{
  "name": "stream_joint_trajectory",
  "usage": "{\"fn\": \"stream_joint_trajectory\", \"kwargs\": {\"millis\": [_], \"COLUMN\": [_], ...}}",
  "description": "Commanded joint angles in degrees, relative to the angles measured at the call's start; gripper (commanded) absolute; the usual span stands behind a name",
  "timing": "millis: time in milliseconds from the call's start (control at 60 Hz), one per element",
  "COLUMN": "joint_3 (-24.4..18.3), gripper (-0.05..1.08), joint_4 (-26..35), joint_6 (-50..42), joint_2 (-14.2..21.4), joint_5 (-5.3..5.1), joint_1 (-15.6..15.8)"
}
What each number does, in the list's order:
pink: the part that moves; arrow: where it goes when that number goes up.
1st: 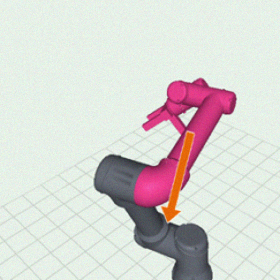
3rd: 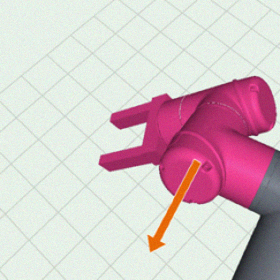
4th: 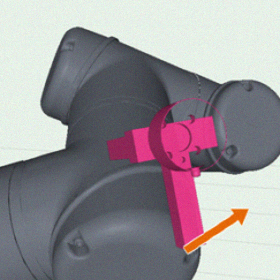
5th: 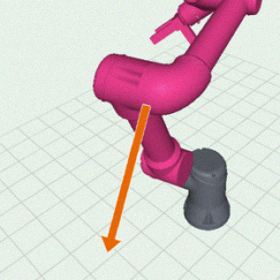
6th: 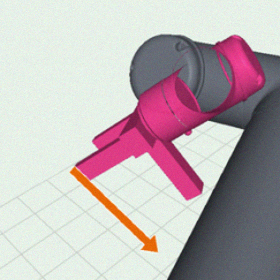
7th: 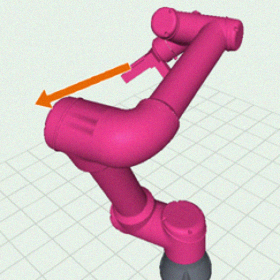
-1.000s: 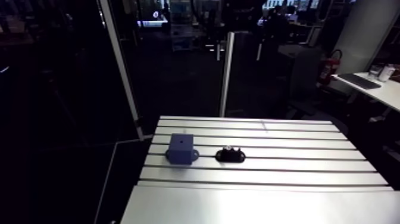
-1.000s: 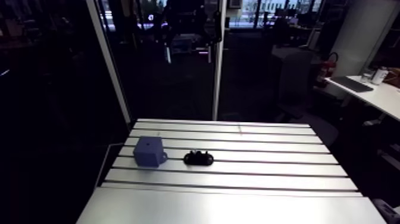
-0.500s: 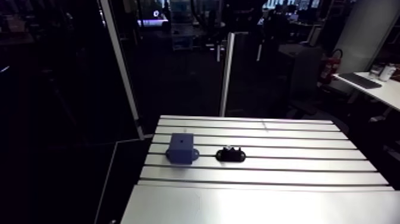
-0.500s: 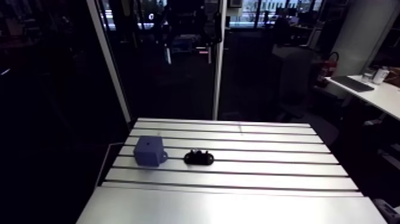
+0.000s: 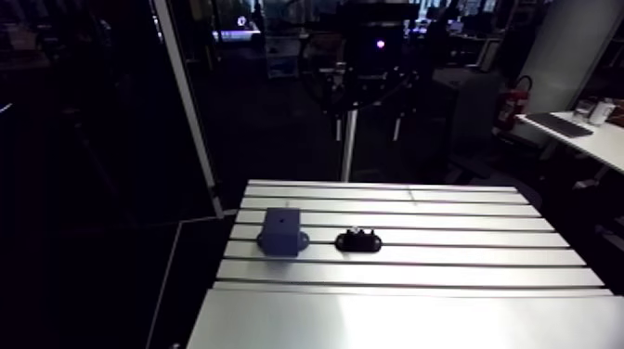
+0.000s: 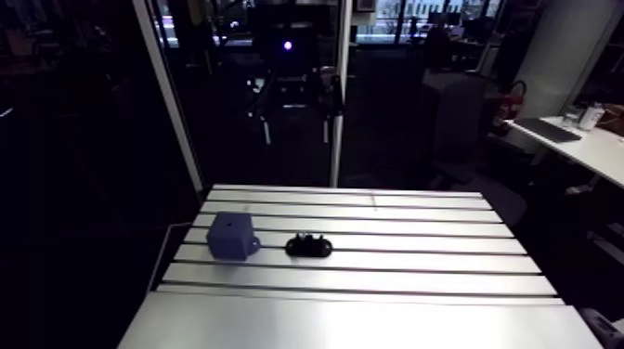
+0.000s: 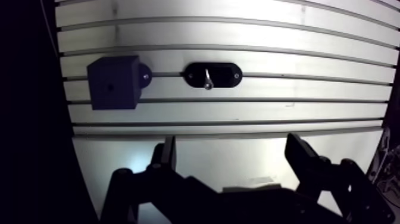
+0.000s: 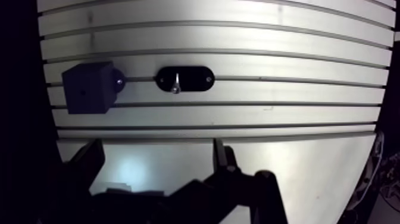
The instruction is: Pick up the M10 bolt and insert it into the hole until fully seated.
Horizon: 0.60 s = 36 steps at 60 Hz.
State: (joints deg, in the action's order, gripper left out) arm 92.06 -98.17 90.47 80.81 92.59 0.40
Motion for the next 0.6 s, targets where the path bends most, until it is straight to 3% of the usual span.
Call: {"fn": "stream_joint_trajectory", "kwargs": {"millis": [17, 200, 333, 600], "joint_3": [5.79, 8.12, 10.54, 12.99], "gripper": [0.01, 0.01, 0.01, 0.01], "joint_4": [-7.39, -10.03, -13.43, -17.41], "joint_6": [0.1, 1.53, 2.02, 2.12], "joint_2": [-1.46, -2.7, -3.67, -4.29], "joint_5": [0.18, -0.24, -1.72, -1.76], "joint_1": [-0.31, -0.49, -0.74, -1.28]}}
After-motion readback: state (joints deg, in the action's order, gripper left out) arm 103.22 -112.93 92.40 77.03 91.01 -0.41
